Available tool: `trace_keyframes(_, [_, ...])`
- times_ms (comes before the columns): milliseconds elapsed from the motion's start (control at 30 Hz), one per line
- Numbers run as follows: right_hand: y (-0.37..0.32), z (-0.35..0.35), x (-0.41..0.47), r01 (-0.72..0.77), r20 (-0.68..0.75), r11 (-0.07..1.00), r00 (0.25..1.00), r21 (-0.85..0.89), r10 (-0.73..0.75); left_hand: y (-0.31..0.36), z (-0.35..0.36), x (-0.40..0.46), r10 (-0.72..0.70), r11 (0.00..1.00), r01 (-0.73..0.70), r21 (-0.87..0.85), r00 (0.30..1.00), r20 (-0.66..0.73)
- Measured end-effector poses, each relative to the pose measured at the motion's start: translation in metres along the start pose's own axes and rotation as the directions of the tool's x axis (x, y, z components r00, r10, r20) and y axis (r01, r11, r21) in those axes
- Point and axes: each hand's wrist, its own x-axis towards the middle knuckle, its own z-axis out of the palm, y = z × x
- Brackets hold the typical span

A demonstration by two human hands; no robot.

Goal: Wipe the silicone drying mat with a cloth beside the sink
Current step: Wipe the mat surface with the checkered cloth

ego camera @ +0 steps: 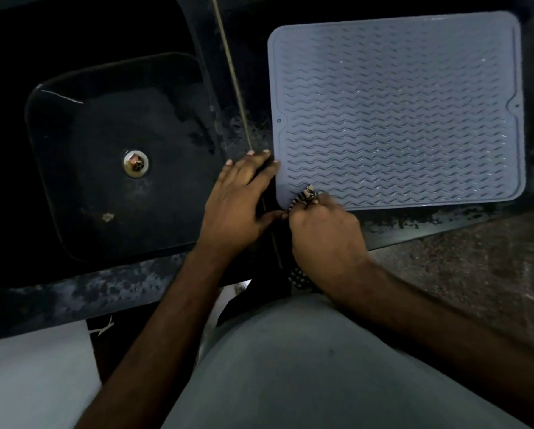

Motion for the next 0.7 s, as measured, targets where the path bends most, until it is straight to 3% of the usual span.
trace_keyframes(167, [-0.025, -0.005, 0.005, 0.127, 0.030, 0.989, 0.991, 0.078, -0.130, 0.003, -0.002, -0.008, -0.032, 0.999, 0.030, -0.032, 0.998, -0.057])
trace_keyframes(333, [0.003, -0.022, 0.023, 0.081, 0.004, 0.957, 0.996, 0.280, -0.085, 0.004, -0.011, -0.013, -0.083, 0.994, 0.077, -0.074, 0.993, -0.085])
trace_keyframes(433, [0.021, -0.036, 0.034, 0.105, -0.102, 0.915, 0.992, 0.391, -0.071, 0.012, -0.018, -0.007, -0.122, 0.987, 0.107, -0.119, 0.985, -0.126])
trace_keyframes(500, [0.030, -0.044, 0.044, 0.157, -0.246, 0.893, 0.968, 0.422, -0.054, 0.020, -0.020, 0.000, -0.155, 0.979, 0.129, -0.159, 0.975, -0.160])
trace_keyframes(600, [0.040, -0.039, 0.066, 0.272, -0.429, 0.901, 0.897, 0.337, -0.110, 0.032, -0.015, 0.012, -0.229, 0.952, 0.174, -0.253, 0.951, -0.206])
trace_keyframes(700, [0.045, -0.002, 0.086, 0.279, -0.380, 0.944, 0.904, 0.175, -0.197, 0.043, 0.000, 0.024, -0.307, 0.919, 0.228, -0.322, 0.926, -0.220])
